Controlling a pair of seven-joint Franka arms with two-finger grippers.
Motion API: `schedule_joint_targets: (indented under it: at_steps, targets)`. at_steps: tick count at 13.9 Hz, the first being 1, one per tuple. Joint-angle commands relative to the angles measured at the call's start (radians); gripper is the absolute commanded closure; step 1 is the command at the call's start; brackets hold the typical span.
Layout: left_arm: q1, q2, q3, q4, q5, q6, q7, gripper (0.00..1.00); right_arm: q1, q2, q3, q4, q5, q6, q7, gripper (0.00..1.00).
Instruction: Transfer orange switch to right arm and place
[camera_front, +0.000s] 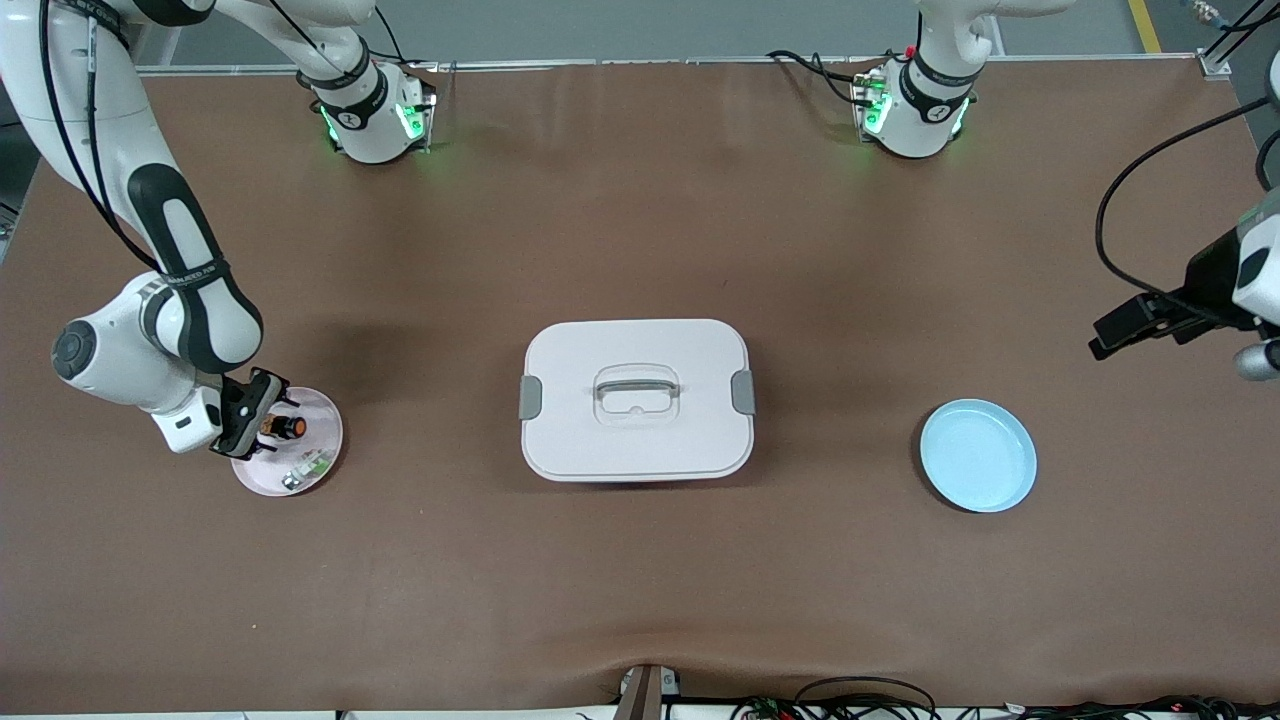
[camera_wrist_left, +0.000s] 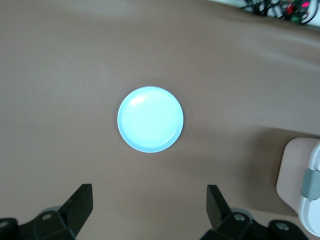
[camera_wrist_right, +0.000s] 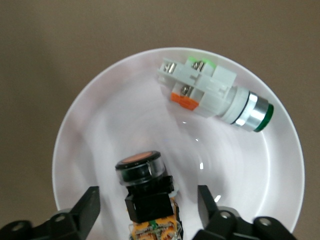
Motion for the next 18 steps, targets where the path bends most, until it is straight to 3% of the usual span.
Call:
schedule_joint_targets:
  at_steps: [1,4,6,11,14,18]
  targets:
    - [0.029,-0.005,-0.037,0.050,0.020,-0.070,0.017,0.00,-0.003,-0.014,-0.004,0.058,-0.012,-0.108,0.053,0.00]
    - [0.043,-0.037,-0.038,0.052,0.011,-0.113,0.067,0.00,0.000,-0.037,-0.010,0.081,-0.017,-0.168,0.094,0.00]
    - [0.053,-0.043,-0.040,0.053,0.011,-0.159,0.069,0.00,0.006,-0.060,-0.010,0.119,-0.095,-0.242,0.186,0.00]
    - [0.056,-0.049,-0.035,0.053,0.009,-0.183,0.075,0.00,0.008,-0.136,-0.006,0.331,-0.251,-0.600,0.592,0.00]
    - [0.055,-0.046,-0.034,0.049,0.011,-0.189,0.075,0.00,0.008,-0.137,-0.006,0.440,-0.269,-0.742,0.659,0.00]
    - [0.050,-0.040,-0.037,0.050,0.009,-0.187,0.075,0.00,0.005,-0.185,-0.009,0.459,-0.270,-0.779,0.752,0.00]
